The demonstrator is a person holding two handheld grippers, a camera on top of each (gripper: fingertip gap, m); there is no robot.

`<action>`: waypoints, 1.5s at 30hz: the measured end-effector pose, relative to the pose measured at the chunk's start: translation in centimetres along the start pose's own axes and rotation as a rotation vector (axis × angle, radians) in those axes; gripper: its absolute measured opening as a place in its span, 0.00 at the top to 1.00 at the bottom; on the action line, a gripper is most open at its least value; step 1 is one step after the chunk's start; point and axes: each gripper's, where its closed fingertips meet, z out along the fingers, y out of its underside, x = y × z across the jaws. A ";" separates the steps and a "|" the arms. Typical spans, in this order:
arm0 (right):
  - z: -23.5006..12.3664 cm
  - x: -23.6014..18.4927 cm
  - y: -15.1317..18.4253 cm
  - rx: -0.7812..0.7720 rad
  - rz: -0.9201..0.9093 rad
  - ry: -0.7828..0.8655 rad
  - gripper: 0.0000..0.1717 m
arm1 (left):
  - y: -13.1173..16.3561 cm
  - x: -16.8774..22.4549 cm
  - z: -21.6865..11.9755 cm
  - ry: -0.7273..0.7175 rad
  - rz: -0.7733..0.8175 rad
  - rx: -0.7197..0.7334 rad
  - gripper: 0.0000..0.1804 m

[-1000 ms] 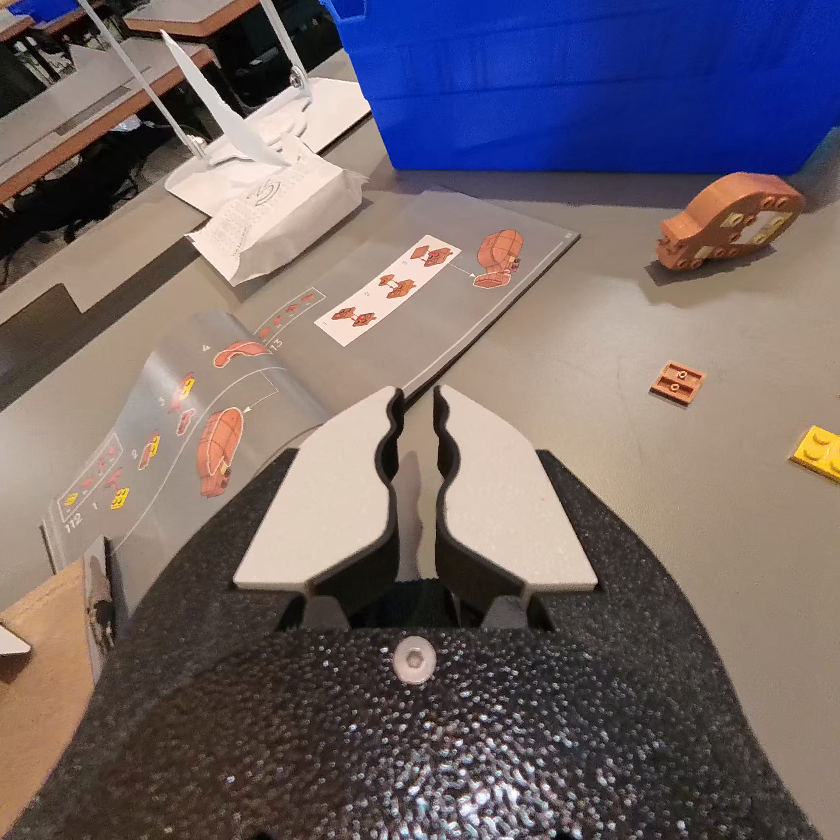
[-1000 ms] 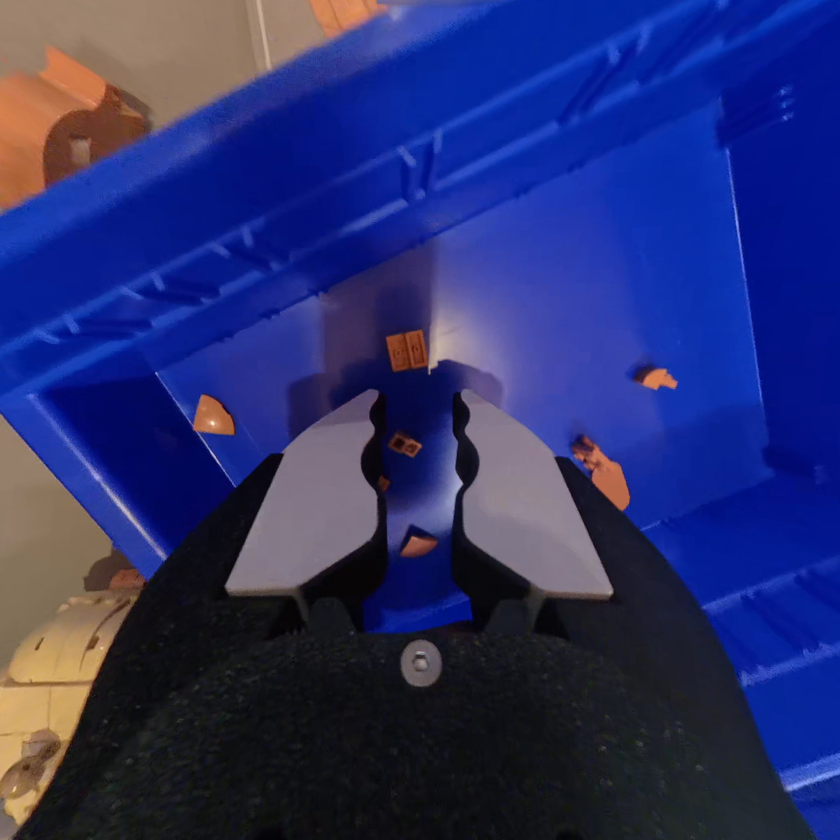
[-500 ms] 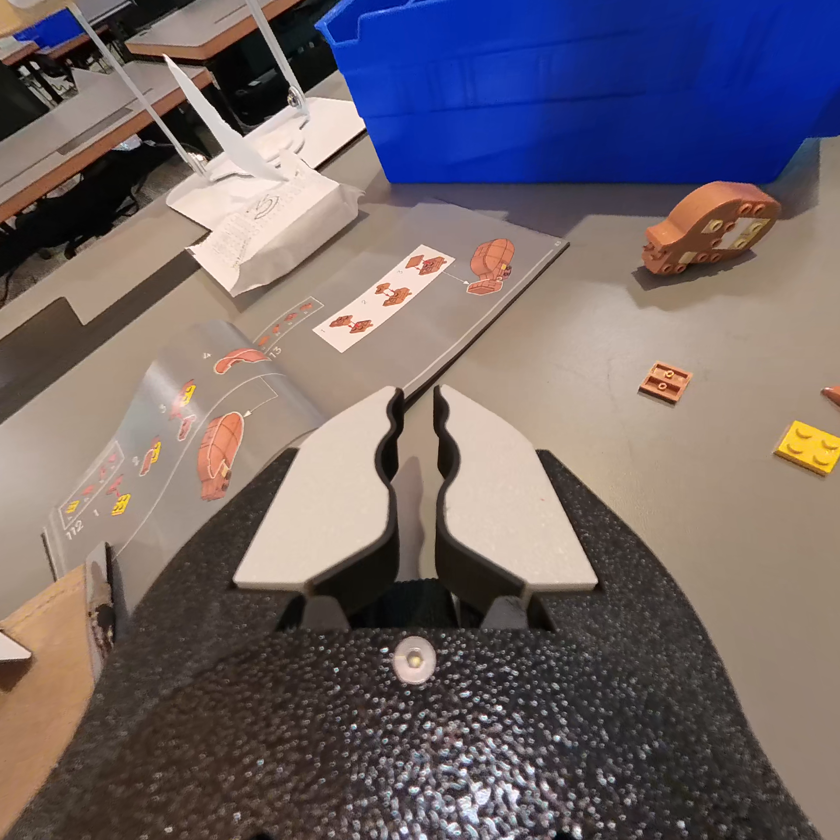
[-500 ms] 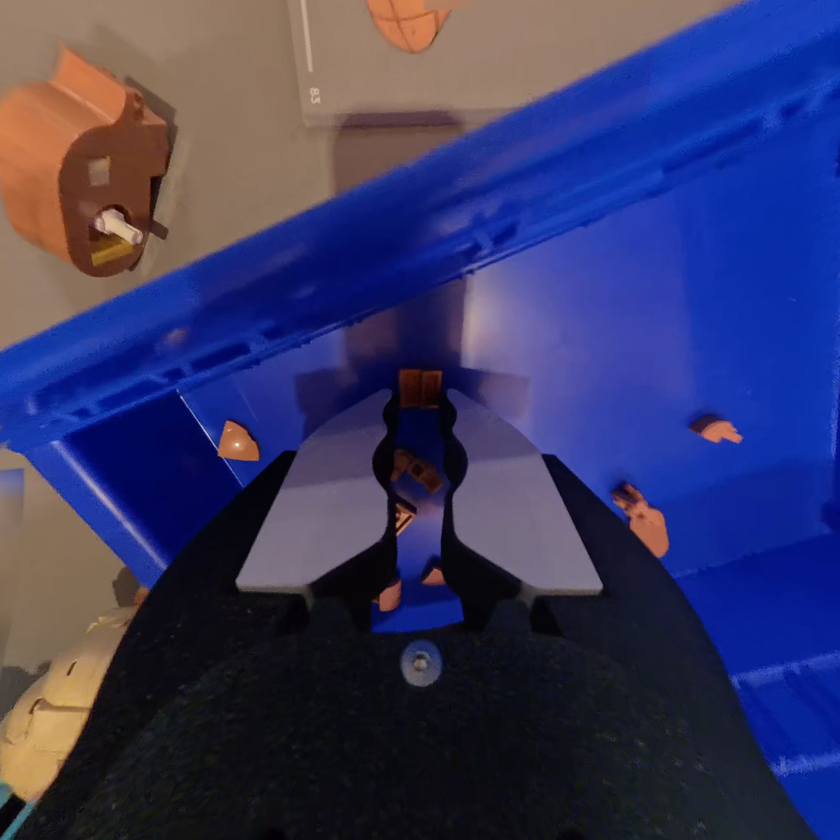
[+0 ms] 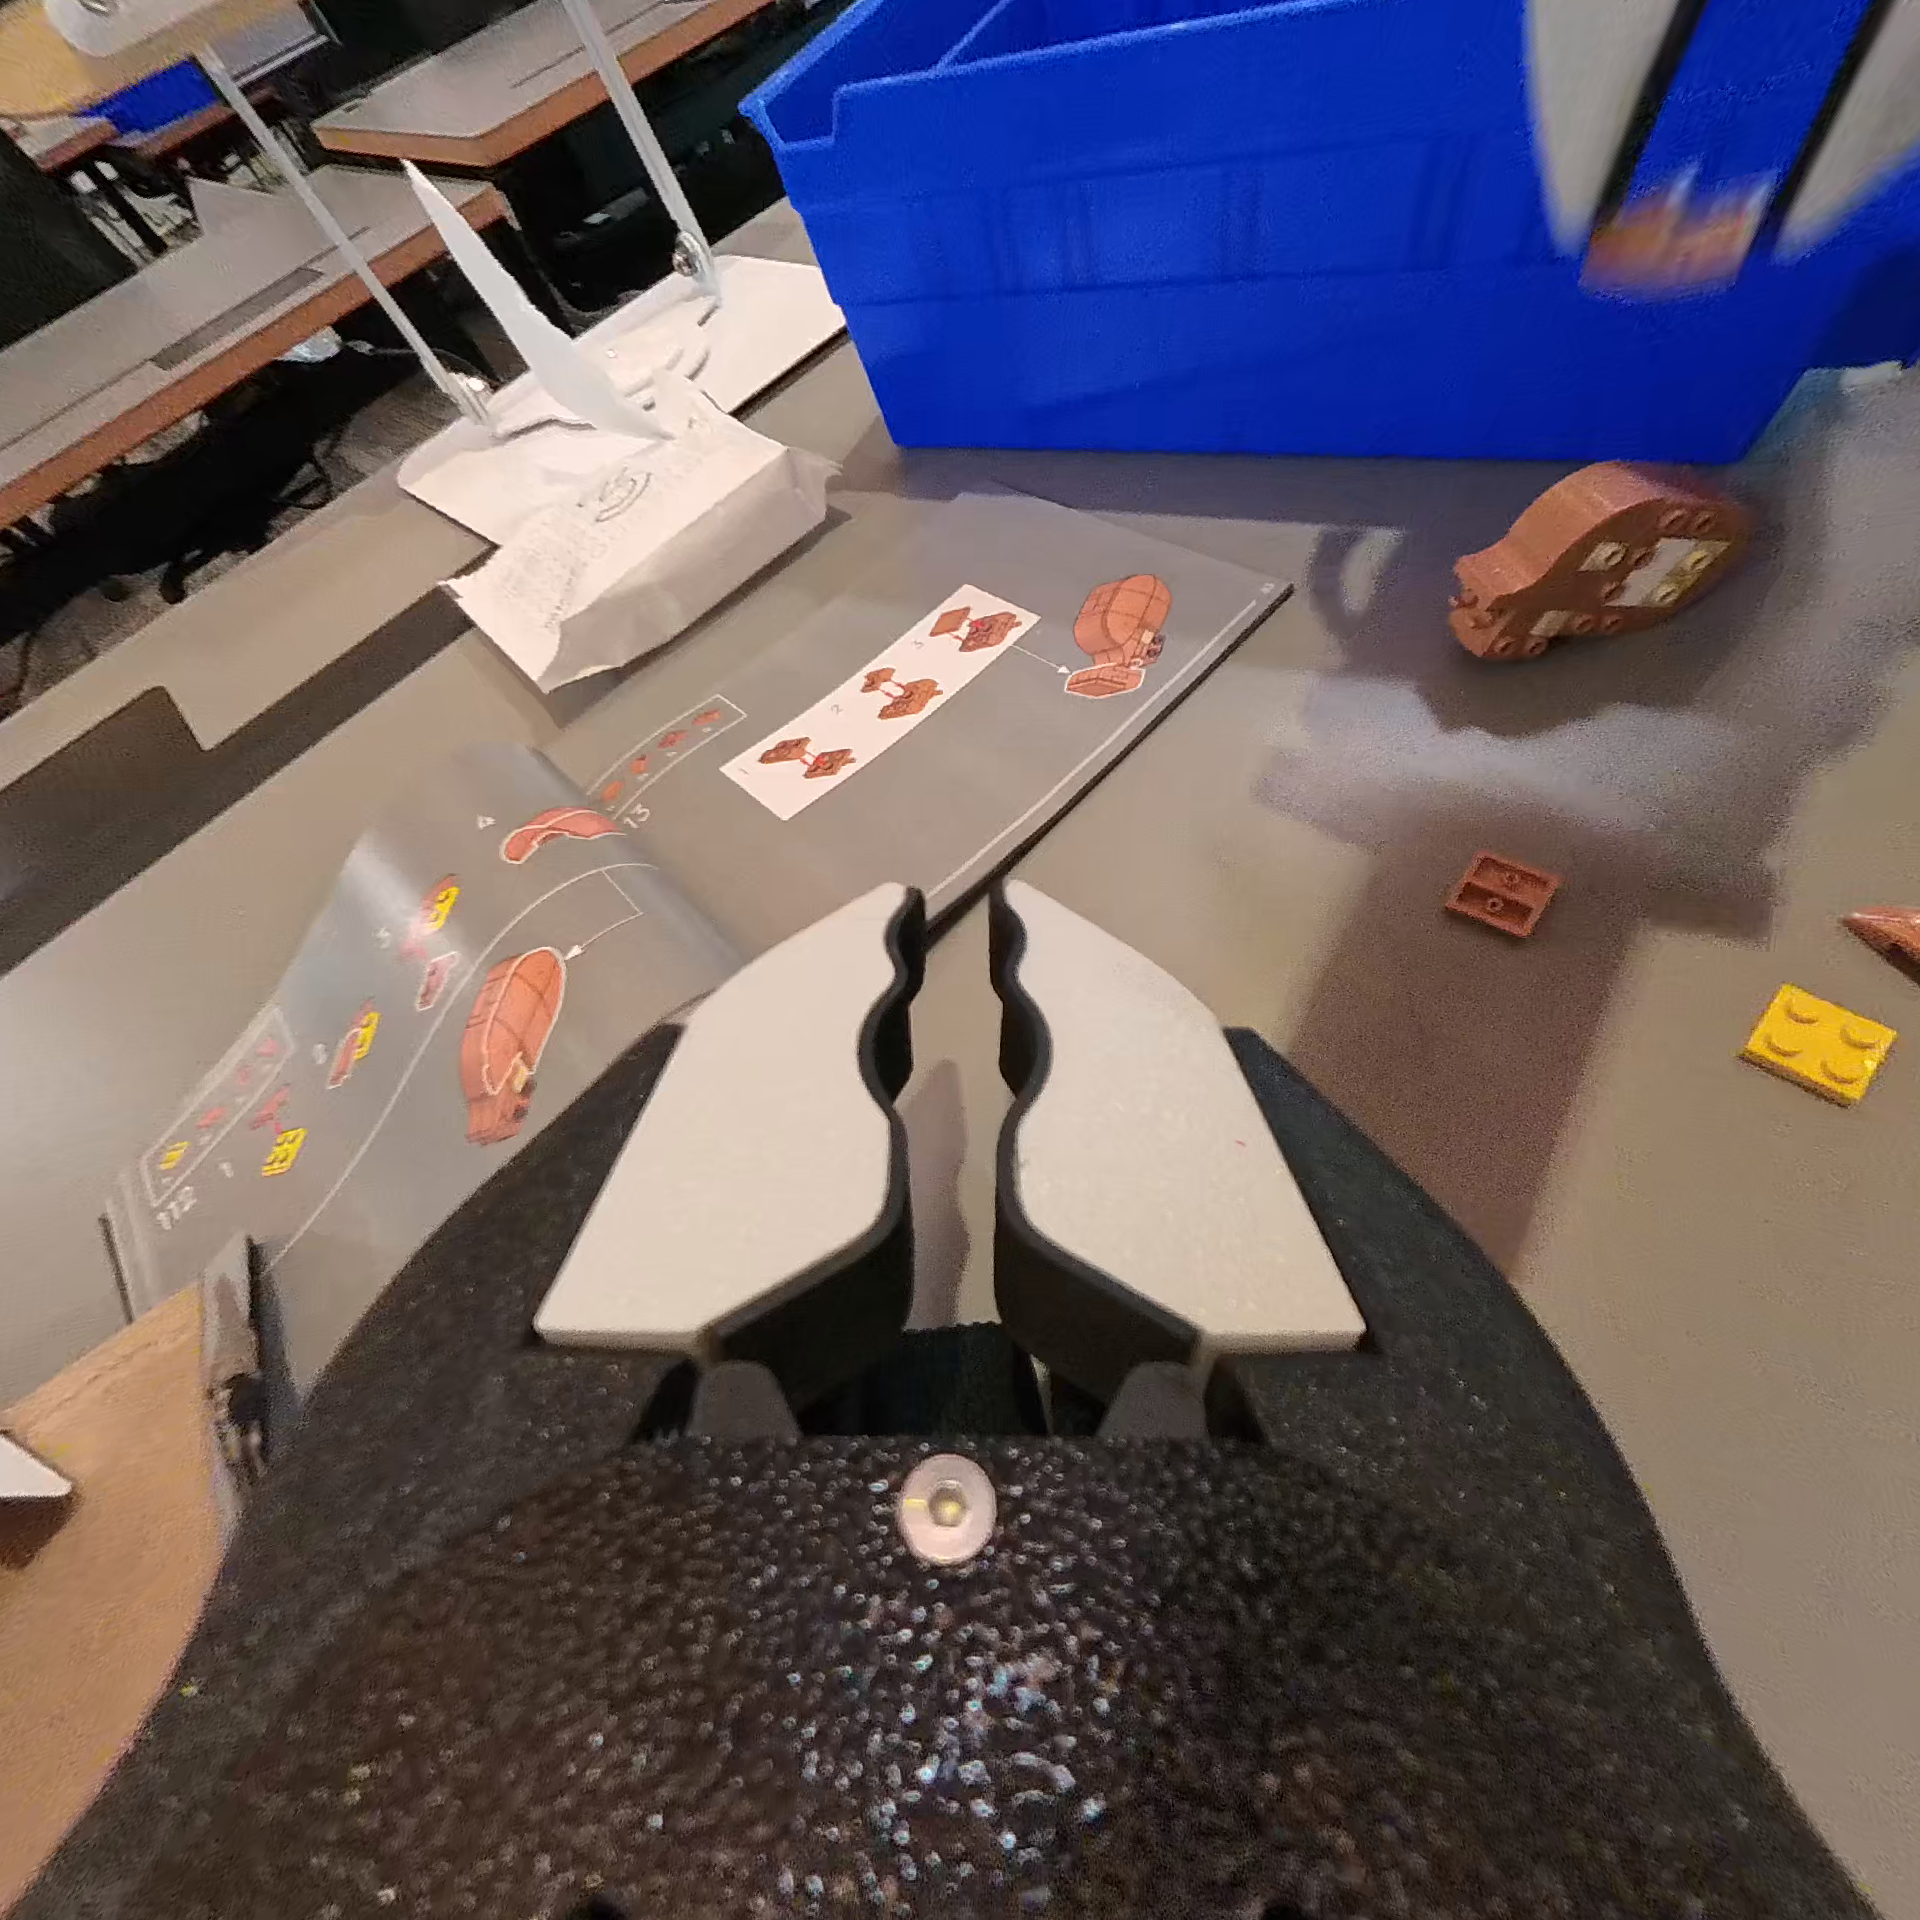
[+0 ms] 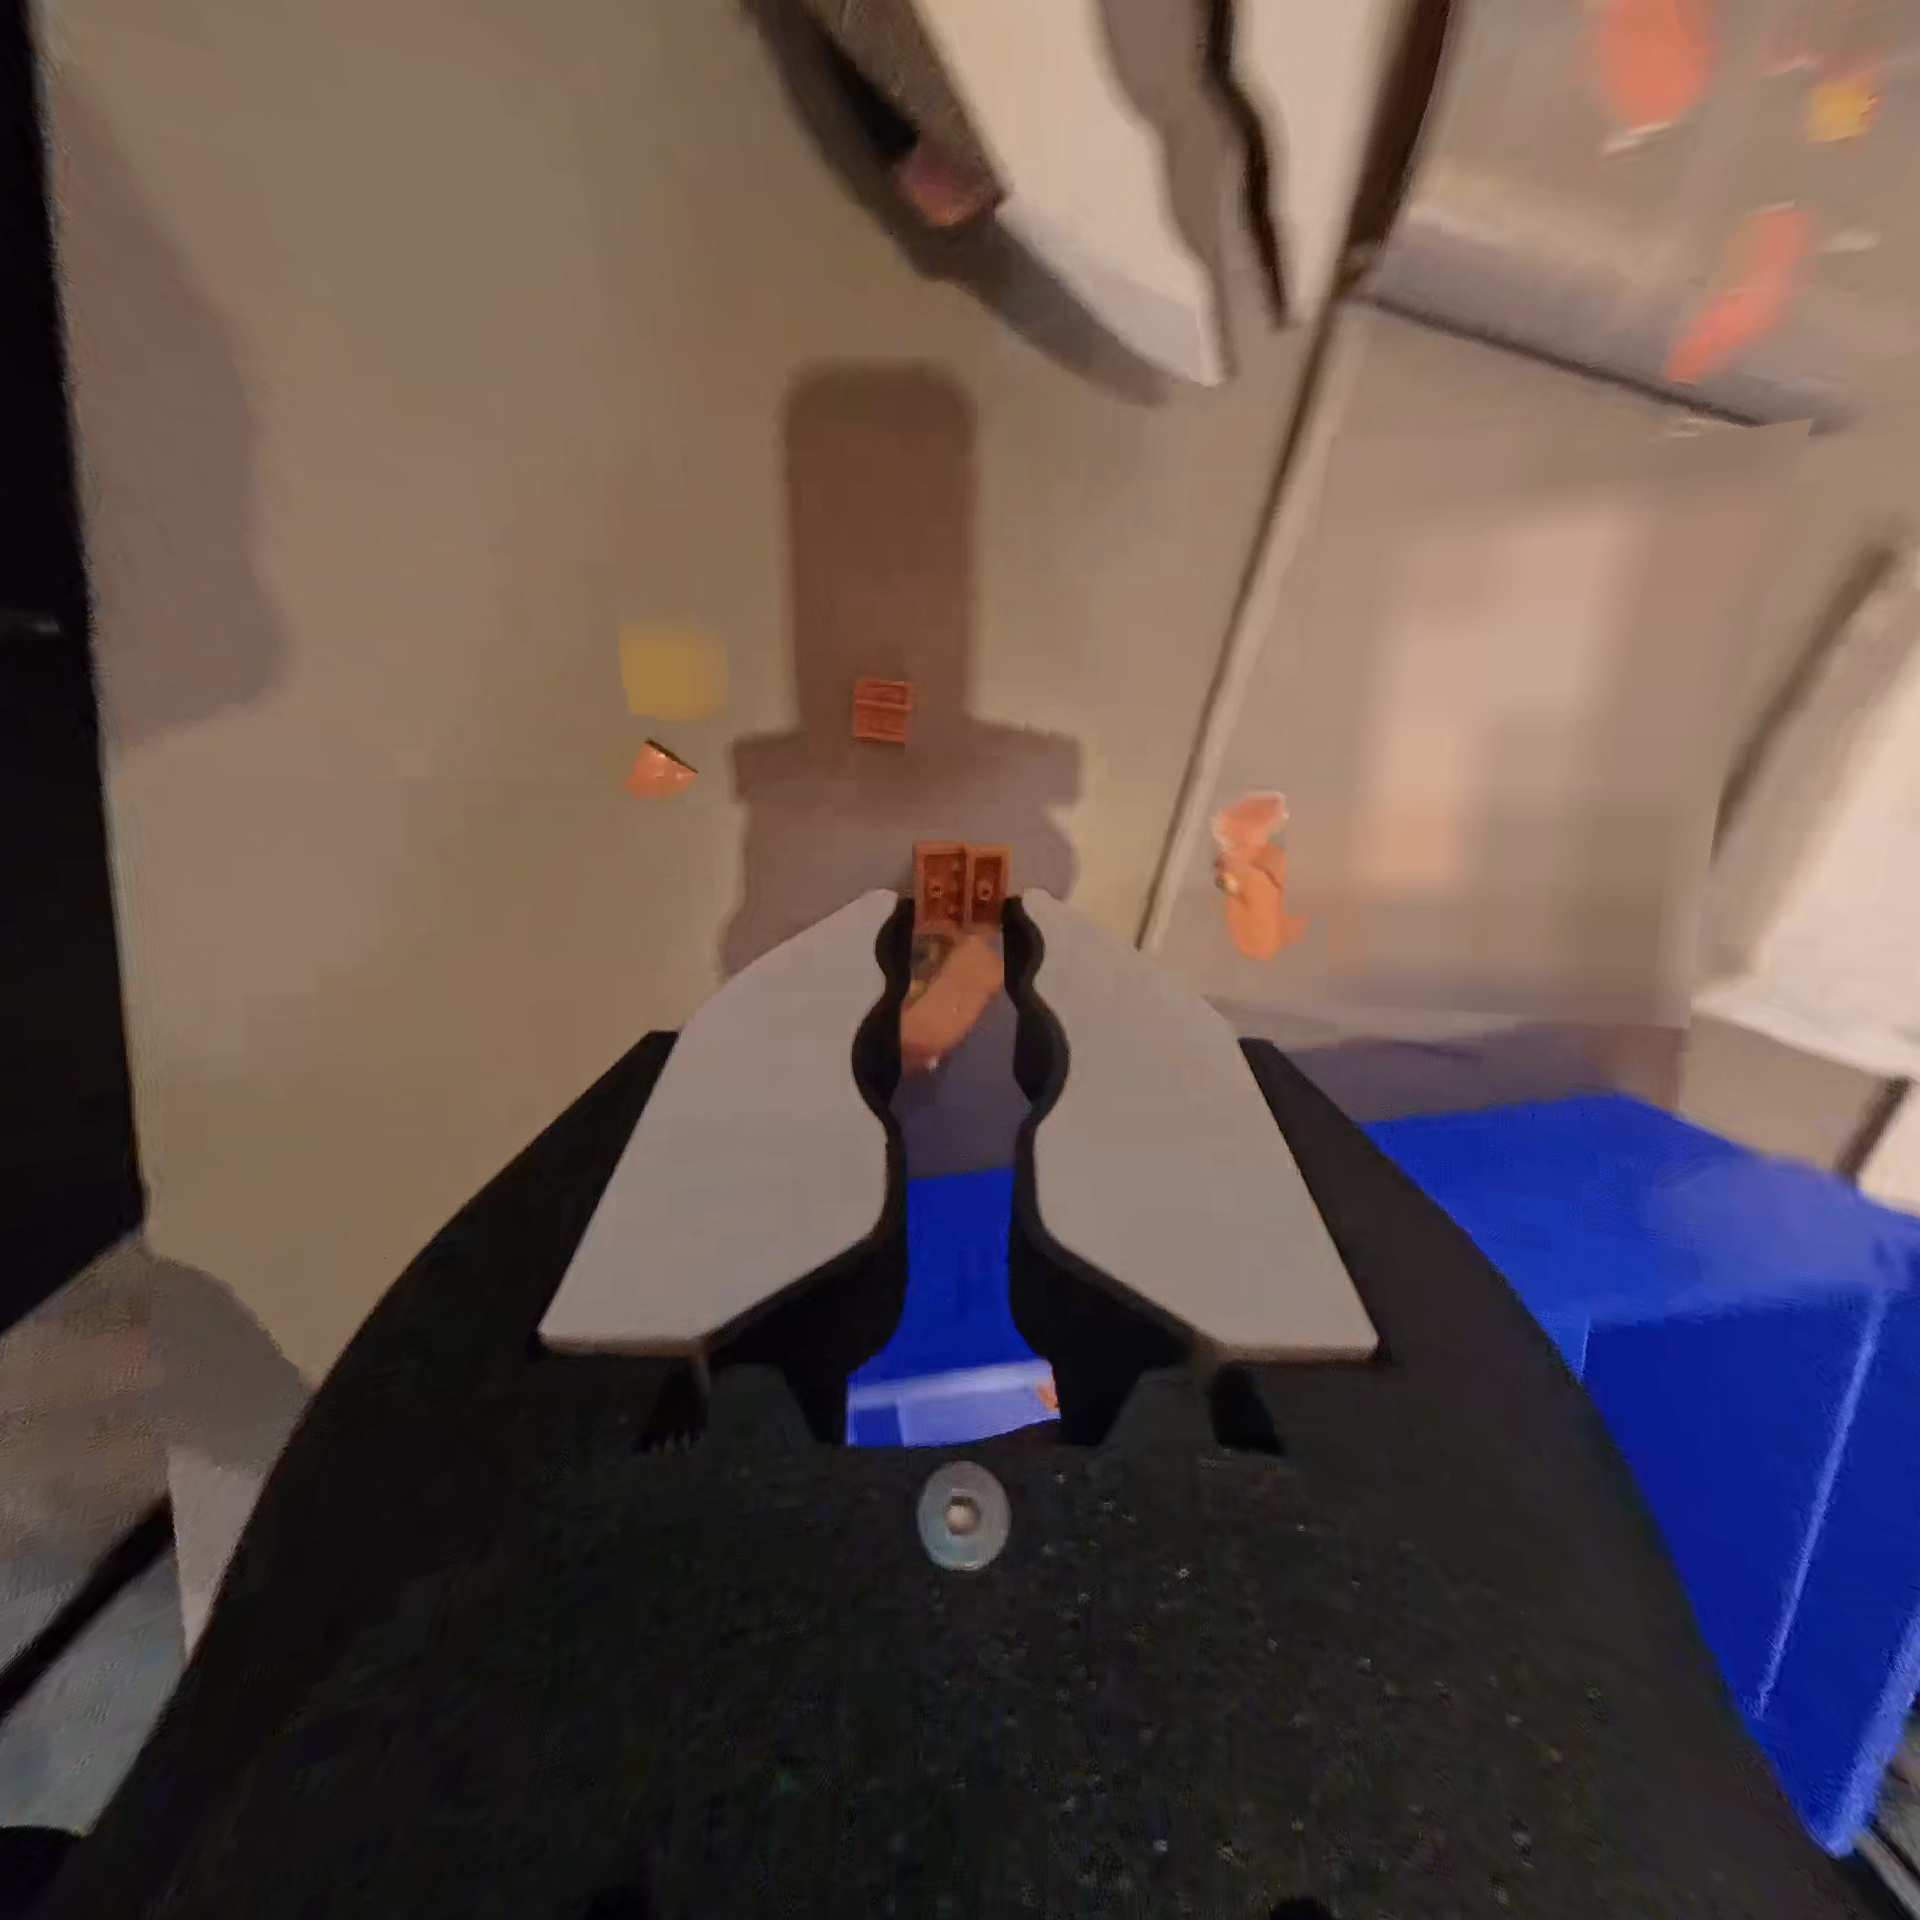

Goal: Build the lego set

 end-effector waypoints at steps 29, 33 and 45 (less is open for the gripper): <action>1.6 3.8 21.0 -0.316 0.206 0.116 0.78 | 0.4 -1.3 0.1 -0.031 -0.038 -0.007 0.95; 2.2 3.6 19.5 -0.184 0.166 0.045 0.89 | 0.4 -1.6 0.1 -0.046 -0.046 -0.003 0.95; 4.4 4.0 19.6 -0.189 -0.144 -0.016 0.82 | 0.4 -1.2 0.2 -0.026 -0.030 -0.005 0.95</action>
